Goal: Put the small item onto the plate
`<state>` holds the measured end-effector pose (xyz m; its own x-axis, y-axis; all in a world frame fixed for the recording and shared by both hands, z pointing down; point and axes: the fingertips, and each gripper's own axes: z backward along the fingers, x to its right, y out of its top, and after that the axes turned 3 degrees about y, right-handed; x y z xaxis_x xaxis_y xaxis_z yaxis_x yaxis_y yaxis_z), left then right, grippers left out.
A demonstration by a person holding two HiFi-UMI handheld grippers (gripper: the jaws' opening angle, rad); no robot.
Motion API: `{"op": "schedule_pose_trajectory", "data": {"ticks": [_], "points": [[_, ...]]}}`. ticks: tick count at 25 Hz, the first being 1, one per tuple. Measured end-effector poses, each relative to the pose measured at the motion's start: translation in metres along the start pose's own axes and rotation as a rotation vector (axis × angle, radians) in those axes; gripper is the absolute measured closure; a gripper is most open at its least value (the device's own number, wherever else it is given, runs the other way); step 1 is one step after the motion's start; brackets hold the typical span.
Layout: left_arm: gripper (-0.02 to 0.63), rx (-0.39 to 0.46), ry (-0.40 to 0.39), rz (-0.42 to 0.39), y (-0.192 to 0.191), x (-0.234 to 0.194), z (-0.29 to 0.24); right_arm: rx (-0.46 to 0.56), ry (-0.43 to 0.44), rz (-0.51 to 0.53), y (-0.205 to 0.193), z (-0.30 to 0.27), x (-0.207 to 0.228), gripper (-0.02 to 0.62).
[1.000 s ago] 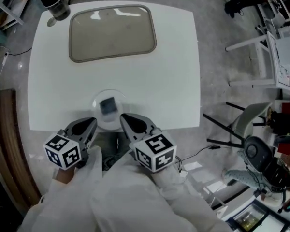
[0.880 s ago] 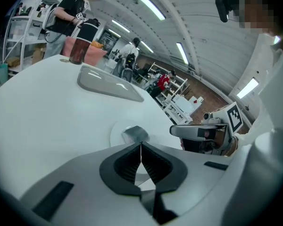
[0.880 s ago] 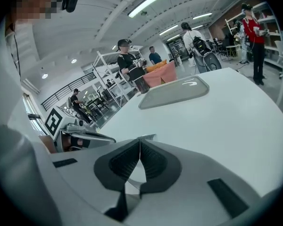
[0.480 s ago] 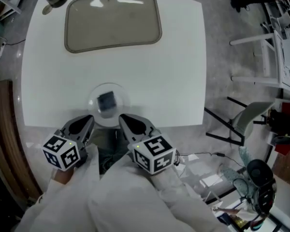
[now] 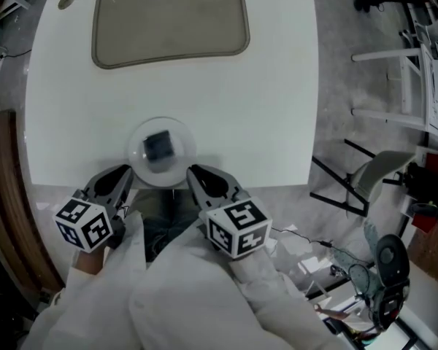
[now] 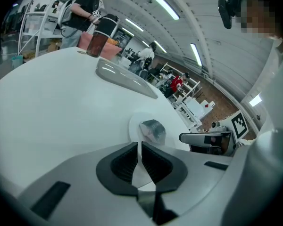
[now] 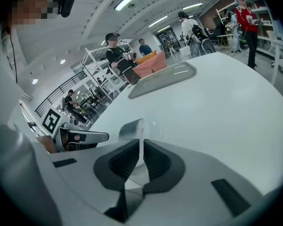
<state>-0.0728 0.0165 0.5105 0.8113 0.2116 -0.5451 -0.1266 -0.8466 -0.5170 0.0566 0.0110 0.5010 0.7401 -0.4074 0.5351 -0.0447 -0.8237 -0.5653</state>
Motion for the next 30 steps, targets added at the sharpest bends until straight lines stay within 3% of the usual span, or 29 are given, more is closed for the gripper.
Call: {"op": "schedule_pose_trajectory", "data": {"ticks": [15,22,30], "points": [[0.571,-0.021,0.016,0.029,0.000,-0.006,-0.005,-0.020,-0.072,-0.022,-0.001,-0.002,0.021,0.574],[0.525,-0.031,0.019,0.063,-0.001,-0.007,-0.008,-0.027,-0.074,-0.055,-0.005,-0.005,0.028,0.494],[0.497,-0.039,0.011,0.071,-0.002,-0.002,-0.008,-0.064,-0.078,-0.061,-0.011,-0.012,0.026,0.482]]}}
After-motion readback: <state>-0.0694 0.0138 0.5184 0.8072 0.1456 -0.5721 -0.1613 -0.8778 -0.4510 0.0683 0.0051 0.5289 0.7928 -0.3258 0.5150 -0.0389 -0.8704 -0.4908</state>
